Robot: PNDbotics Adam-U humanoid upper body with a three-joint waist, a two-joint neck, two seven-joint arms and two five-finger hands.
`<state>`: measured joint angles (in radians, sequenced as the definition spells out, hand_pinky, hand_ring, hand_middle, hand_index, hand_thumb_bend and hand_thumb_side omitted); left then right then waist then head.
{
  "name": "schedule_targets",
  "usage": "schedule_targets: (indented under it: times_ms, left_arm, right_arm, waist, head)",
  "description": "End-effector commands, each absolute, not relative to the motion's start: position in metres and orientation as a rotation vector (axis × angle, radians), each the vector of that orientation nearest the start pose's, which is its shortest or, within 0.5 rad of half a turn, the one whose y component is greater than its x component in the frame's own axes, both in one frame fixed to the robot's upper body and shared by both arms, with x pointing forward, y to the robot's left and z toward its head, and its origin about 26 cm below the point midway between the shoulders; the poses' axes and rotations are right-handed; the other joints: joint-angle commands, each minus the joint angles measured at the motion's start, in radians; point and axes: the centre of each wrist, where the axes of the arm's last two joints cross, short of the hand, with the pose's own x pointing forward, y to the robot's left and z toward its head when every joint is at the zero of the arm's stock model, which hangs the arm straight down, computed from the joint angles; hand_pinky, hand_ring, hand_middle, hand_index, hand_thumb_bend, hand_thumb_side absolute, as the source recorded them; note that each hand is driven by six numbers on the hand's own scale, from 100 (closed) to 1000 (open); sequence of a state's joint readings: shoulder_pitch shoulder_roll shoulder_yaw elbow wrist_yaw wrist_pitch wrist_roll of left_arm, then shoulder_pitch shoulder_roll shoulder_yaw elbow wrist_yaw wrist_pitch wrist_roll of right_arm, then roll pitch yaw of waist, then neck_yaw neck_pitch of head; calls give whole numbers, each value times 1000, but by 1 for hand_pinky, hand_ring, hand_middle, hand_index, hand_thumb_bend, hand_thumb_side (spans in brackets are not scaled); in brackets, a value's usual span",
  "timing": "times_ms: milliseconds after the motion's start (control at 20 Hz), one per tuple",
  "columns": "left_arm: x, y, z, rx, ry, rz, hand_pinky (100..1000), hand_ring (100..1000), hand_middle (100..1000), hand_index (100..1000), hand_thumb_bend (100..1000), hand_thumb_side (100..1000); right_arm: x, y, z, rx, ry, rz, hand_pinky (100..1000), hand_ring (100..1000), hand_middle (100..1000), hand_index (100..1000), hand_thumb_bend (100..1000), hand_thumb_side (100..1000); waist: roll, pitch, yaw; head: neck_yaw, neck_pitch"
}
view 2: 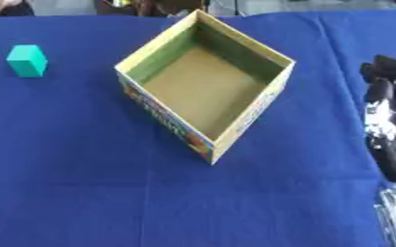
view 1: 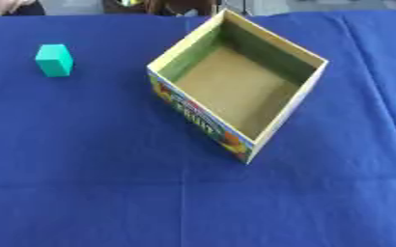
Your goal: Pick up objects on the table and place them in the box.
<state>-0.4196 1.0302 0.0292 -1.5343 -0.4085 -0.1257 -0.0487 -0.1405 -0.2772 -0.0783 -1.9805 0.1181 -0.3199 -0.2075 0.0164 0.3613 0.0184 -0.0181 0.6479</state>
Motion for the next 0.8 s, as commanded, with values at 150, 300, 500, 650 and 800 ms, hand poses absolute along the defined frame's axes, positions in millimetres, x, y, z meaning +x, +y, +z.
schedule_targets:
  times_ms: [150, 300, 500, 650, 800]
  left_arm:
    - [340, 456, 301, 1319, -1588, -1191, 669, 783, 927, 1000, 626, 1000]
    - [348, 464, 305, 1321, -1539, -1225, 691, 797, 938, 1000, 666, 1000]
    - [359, 471, 307, 1310, -1481, -1279, 708, 810, 951, 1000, 662, 1000]
    - [367, 474, 310, 1302, -1436, -1298, 718, 815, 951, 1000, 663, 991]
    - [375, 479, 310, 1289, -1376, -1314, 739, 828, 956, 1000, 685, 965]
  right_arm:
    - [282, -287, 160, -416, -2483, 179, 823, 797, 636, 795, 100, 592]
    - [282, -286, 159, -412, -2481, 188, 824, 797, 635, 795, 100, 594]
    - [282, -284, 159, -406, -2480, 196, 825, 798, 634, 794, 100, 596]
    - [282, -283, 159, -400, -2481, 203, 825, 798, 634, 794, 100, 596]
    - [282, -282, 159, -397, -2481, 206, 825, 798, 634, 794, 100, 598]
  waist:
    - [3, -9, -4]
    - [3, -3, -9]
    - [4, 4, -14]
    - [3, 8, -18]
    - [3, 12, -22]
  head:
    - [9, -25]
    - [12, -32]
    - [15, -42]
    - [19, -48]
    - [23, -54]
